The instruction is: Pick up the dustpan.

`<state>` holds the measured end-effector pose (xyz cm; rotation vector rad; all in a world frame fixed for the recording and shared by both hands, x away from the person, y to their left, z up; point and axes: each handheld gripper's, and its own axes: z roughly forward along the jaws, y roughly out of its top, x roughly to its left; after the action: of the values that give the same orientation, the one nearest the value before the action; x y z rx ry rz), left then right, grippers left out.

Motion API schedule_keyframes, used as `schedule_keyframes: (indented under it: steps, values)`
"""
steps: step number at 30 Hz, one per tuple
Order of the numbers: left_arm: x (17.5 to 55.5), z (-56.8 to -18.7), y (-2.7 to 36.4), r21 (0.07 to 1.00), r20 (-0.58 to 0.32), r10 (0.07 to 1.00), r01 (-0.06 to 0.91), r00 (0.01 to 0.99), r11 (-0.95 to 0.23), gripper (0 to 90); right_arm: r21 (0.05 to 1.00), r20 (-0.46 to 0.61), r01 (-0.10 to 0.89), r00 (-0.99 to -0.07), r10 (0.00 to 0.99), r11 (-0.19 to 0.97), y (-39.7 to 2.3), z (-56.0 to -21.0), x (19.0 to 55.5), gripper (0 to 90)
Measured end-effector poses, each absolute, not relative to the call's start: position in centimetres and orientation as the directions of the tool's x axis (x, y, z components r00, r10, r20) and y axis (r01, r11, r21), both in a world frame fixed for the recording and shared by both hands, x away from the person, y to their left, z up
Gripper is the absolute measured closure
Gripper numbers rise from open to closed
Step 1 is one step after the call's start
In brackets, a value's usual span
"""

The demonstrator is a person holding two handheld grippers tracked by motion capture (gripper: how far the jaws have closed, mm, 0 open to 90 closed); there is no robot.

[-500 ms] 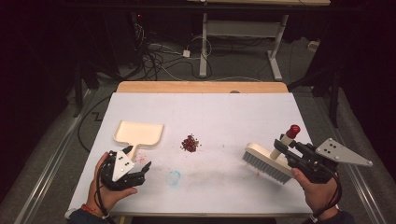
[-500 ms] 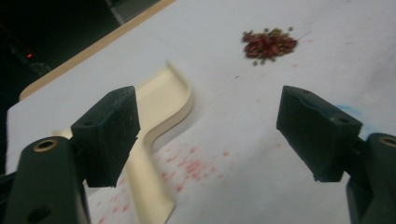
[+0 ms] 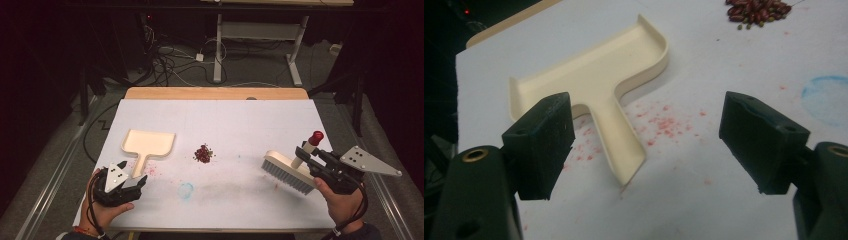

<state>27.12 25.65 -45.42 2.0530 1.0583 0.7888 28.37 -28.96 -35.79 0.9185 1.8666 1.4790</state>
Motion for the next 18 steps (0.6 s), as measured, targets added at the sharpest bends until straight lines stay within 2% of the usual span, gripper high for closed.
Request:
schedule_keyframes:
  steps: [6,7,11,18]
  values:
    - [27.3,-45.6,26.6,0.775,0.177,0.868,0.478,0.465,-0.414,21.3,0.973,-0.052,0.152,-0.591,0.805,0.174,-28.6,-35.7,28.7,69.5]
    - [27.3,-45.7,27.2,0.776,0.135,0.877,0.502,0.462,-0.383,21.3,0.973,-0.051,0.151,-0.595,0.802,0.174,-28.5,-35.6,28.7,69.5]
    - [27.6,-45.9,27.7,0.763,0.081,0.894,0.55,0.44,-0.34,21.3,0.974,-0.045,0.151,-0.6,0.799,0.168,-28.3,-35.8,28.9,69.4]
    - [29.2,-46.6,27.3,0.697,0.027,0.905,0.641,0.424,-0.322,21.3,0.975,-0.032,0.159,-0.595,0.803,0.157,-28.3,-35.9,29.2,69.4]
